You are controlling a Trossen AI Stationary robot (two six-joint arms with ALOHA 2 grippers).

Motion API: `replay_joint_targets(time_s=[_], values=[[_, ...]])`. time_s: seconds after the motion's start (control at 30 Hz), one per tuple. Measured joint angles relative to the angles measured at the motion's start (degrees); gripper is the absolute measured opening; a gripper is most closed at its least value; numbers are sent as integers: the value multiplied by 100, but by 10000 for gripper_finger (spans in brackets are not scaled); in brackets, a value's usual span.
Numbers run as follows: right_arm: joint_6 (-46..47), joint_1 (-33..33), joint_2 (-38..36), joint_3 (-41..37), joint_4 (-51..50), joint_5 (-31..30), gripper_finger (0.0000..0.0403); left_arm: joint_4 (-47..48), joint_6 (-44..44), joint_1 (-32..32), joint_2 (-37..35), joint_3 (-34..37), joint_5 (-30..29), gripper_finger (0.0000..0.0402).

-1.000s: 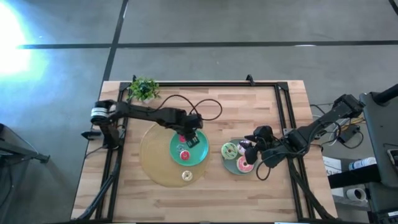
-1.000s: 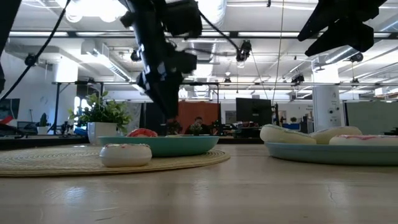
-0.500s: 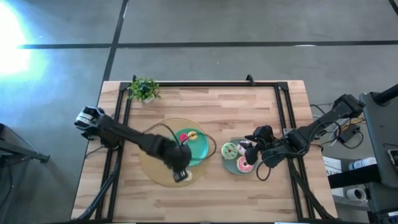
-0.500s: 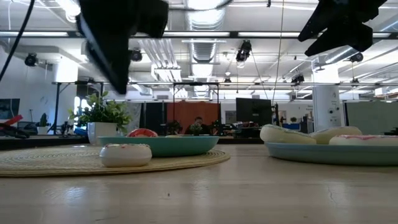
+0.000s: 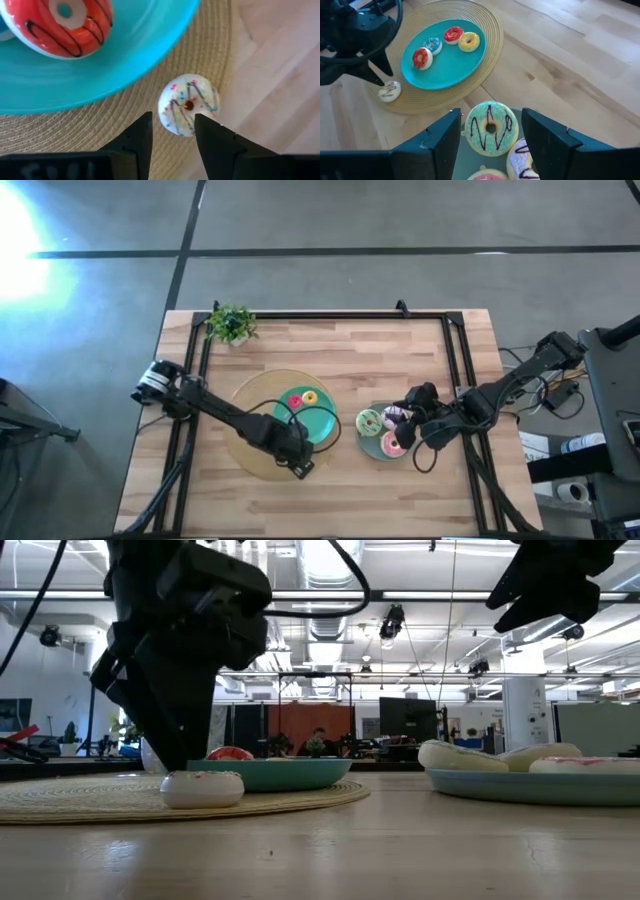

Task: Pick & Place donuts
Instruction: Put the small white donut on the left plate

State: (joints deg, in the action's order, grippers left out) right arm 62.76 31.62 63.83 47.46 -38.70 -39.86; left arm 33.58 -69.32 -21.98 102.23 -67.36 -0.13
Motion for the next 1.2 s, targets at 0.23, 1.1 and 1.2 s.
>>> replay_joint_targets(time_s=[0.23, 1.1, 1.2], values=[[-60, 2, 0, -2, -2, -2, 201, -82, -41, -2, 114, 46, -125, 120], [24, 0, 0, -92, -2, -22, 201, -892, 221, 22, -56, 139, -122, 3], [22, 0, 0, -94, 0, -22, 201, -858, 414, 127, -247, -17, -301, 2]])
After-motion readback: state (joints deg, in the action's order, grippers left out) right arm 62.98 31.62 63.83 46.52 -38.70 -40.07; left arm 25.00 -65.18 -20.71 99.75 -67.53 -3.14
